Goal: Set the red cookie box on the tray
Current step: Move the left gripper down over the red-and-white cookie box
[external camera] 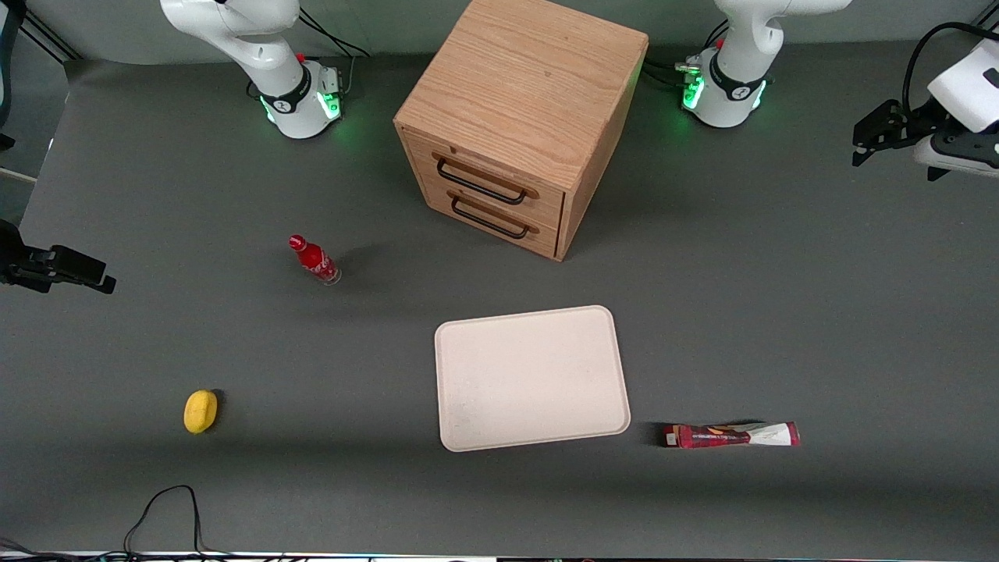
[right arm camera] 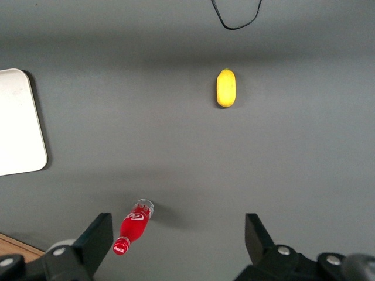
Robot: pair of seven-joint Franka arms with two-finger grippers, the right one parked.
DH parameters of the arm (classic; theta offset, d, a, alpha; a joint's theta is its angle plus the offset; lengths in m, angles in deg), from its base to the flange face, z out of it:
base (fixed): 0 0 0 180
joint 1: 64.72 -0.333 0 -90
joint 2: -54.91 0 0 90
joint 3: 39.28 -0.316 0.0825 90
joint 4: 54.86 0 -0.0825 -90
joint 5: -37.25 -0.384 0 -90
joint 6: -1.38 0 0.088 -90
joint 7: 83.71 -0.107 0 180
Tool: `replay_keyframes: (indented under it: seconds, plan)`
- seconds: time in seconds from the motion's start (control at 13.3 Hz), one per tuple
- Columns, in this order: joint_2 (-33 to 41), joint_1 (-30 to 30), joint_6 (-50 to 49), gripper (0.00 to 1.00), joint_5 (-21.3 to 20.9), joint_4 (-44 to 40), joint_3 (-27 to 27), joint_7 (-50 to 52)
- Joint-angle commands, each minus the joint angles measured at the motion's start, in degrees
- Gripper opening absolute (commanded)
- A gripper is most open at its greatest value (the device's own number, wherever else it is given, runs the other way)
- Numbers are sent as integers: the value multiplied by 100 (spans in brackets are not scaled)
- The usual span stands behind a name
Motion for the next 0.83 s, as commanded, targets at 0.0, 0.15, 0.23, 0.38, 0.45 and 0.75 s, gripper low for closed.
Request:
replay_keyframes:
  seconds: [0.0,0.15,0.23,0.38,0.45,0.75]
  plan:
    - [83,-59,118,100,-35,126,48,-86]
    - [74,-59,372,100,-157,109,48,-60]
    - [-91,-50,713,100,-253,100,39,-60]
    - [-364,3,901,100,-272,65,-48,-113]
    - [-583,29,953,100,-194,-48,-66,-8]
    - [-1952,406,858,99,-158,-1434,-339,1683]
